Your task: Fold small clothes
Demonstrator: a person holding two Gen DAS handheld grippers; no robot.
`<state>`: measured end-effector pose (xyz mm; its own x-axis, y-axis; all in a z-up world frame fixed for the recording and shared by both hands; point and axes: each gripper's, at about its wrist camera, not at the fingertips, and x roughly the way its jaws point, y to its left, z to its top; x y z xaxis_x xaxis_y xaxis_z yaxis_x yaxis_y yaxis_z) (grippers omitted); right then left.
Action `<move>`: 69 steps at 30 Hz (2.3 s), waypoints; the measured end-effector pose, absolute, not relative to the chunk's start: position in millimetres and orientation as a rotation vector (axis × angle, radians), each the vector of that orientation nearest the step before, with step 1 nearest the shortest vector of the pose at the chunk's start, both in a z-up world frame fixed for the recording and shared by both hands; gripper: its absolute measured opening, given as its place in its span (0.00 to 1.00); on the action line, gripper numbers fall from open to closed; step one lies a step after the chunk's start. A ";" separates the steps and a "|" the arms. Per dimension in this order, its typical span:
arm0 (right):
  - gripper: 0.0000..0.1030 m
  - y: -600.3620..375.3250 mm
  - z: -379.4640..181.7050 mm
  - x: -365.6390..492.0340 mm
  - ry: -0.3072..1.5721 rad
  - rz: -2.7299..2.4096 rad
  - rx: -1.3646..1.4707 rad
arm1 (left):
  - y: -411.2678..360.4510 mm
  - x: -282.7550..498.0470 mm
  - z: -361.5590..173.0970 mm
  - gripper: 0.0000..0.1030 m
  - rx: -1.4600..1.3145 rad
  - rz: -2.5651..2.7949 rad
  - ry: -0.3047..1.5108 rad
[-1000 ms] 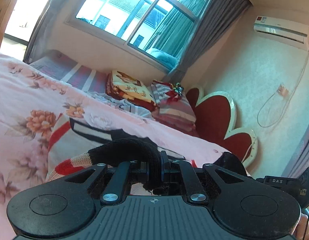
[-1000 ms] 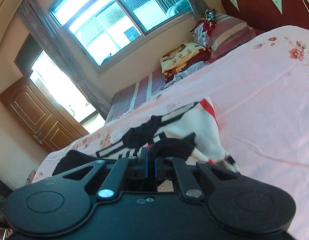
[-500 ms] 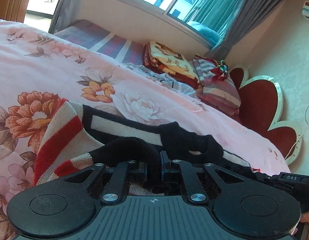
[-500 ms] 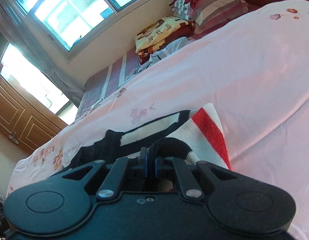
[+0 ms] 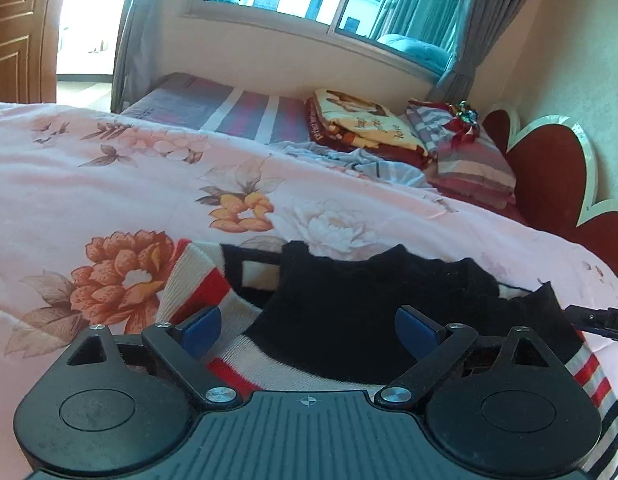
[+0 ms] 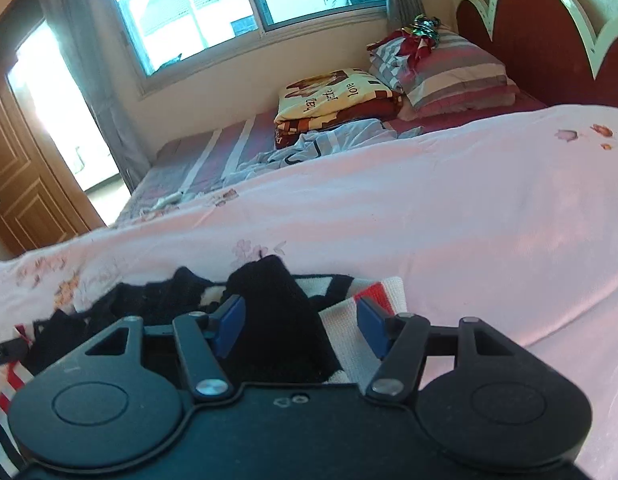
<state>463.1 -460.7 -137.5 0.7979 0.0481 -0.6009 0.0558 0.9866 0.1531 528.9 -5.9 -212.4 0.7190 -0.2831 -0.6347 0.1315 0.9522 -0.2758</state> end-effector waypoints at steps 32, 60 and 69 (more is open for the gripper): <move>0.22 -420.8 -126.5 450.9 0.583 0.001 0.042 | -20.5 481.1 -186.1 0.42 -0.136 -0.286 0.679; 0.20 -415.3 -165.0 477.4 0.603 -0.036 -0.104 | -84.6 537.5 -228.6 0.78 0.027 -0.271 0.731; 0.21 -420.6 -163.6 475.2 0.603 -0.031 -0.064 | -86.9 528.1 -227.3 0.78 0.071 -0.260 0.721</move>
